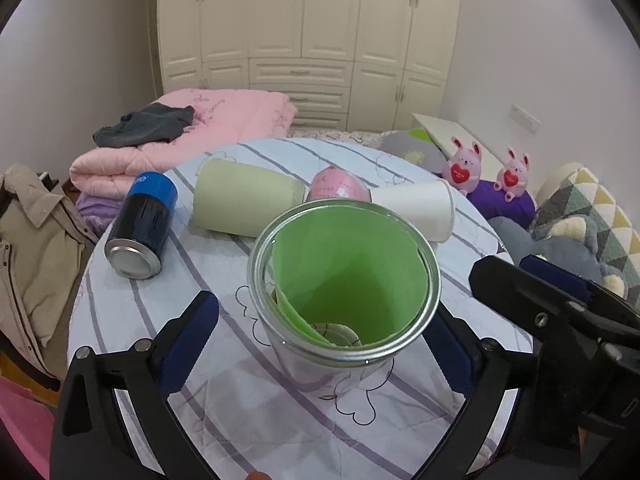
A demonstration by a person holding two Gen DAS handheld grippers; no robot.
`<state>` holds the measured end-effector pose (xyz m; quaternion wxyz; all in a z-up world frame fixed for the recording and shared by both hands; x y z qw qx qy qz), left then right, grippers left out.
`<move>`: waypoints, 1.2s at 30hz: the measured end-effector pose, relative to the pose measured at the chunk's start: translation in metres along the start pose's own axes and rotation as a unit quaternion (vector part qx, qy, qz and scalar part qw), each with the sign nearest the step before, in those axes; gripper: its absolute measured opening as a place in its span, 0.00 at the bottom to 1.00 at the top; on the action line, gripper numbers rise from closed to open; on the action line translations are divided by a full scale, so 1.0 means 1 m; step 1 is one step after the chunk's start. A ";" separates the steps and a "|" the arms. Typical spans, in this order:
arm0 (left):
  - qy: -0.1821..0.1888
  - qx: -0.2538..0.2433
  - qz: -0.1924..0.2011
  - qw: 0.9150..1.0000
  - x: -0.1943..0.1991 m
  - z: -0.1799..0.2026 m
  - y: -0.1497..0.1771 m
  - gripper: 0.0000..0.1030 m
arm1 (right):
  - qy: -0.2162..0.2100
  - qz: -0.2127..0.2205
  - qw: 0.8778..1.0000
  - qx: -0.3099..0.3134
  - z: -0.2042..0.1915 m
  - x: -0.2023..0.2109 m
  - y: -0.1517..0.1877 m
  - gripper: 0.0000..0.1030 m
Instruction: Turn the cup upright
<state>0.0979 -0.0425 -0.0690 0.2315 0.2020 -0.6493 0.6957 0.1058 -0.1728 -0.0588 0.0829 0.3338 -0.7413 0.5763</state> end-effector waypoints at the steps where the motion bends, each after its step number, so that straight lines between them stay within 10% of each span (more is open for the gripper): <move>1: 0.002 0.000 0.003 1.000 0.002 0.000 -0.001 0.96 | -0.002 0.001 1.000 0.003 -0.002 0.001 0.000 0.77; 36: -0.049 -0.029 0.063 0.996 0.105 -0.048 0.020 0.97 | 0.032 0.076 0.993 0.081 -0.053 0.063 0.022 0.79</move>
Point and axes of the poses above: each gripper's, at about its wrist camera, not at the fingertips, and x roughly against the way its jaws point, z to its right, y to its underside, the point moved 6 cm from there along -x, roughly the way its jaws point, and after that the axes turned 7 degrees about z, right-handed, at the moved point
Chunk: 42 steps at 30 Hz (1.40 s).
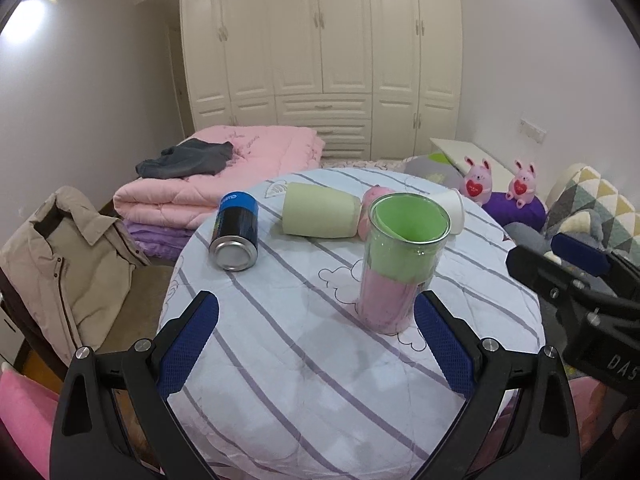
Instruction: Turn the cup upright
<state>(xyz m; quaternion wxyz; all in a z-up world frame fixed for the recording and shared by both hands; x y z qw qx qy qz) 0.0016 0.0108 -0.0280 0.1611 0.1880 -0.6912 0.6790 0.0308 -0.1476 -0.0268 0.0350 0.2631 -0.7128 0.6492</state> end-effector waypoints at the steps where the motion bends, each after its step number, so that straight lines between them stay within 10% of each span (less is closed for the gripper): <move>1: 0.000 0.000 0.001 1.000 0.001 0.000 0.000 0.97 | 0.000 0.002 1.000 0.001 -0.001 0.001 0.001 0.79; 42: 0.005 0.004 0.044 0.999 0.025 0.002 -0.003 1.00 | 0.029 0.018 0.999 -0.002 -0.001 0.013 0.012 0.79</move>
Point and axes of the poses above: each gripper's, at about its wrist camera, not at the fingertips, and x roughly against the way its jaws point, z to its right, y to its underside, the point moved 6 cm from there along -x, roughly the way its jaws point, and after that the axes turned 7 degrees about z, right-handed, at the moved point
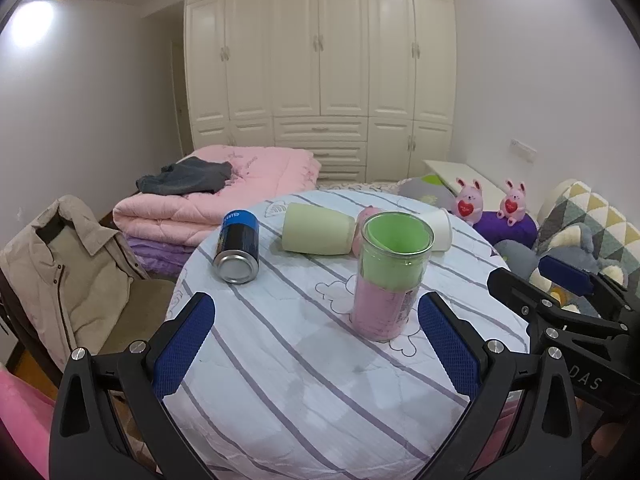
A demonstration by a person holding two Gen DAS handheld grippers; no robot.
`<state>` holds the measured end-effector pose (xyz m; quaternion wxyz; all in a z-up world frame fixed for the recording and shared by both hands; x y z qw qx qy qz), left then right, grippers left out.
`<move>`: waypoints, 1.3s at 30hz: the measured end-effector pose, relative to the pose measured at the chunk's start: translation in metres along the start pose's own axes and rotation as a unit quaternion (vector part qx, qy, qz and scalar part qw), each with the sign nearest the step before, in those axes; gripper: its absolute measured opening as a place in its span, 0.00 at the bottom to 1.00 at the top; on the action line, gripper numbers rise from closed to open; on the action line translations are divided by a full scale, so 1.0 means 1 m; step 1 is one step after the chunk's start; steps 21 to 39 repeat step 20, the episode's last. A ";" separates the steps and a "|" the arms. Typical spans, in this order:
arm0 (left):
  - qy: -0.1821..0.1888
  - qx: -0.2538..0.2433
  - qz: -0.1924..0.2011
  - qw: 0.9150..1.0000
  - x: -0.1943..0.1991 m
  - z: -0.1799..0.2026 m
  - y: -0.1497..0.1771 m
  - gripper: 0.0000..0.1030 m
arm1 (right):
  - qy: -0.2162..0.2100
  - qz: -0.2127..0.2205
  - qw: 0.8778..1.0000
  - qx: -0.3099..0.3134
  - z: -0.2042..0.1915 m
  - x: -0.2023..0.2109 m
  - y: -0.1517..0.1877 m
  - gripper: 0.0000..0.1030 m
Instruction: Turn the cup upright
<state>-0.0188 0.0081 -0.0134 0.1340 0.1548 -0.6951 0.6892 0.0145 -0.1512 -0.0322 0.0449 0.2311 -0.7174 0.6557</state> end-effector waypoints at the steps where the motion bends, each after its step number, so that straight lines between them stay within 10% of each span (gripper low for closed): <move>1: 0.001 0.001 0.000 1.000 -0.001 0.000 0.000 1.00 | 0.000 -0.001 1.000 0.000 0.000 -0.001 0.000 0.79; 39: 0.016 0.021 -0.018 0.999 -0.012 -0.006 0.006 1.00 | 0.010 -0.010 1.000 0.007 -0.001 -0.004 0.001 0.79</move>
Point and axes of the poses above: each gripper's, at about its wrist camera, not at the fingertips, and x roughly against the way its jaws point, z to its right, y to its underside, the point moved 6 cm from there along -x, roughly the way its jaws point, and after that the axes turned 7 degrees about z, right-handed, at the moved point
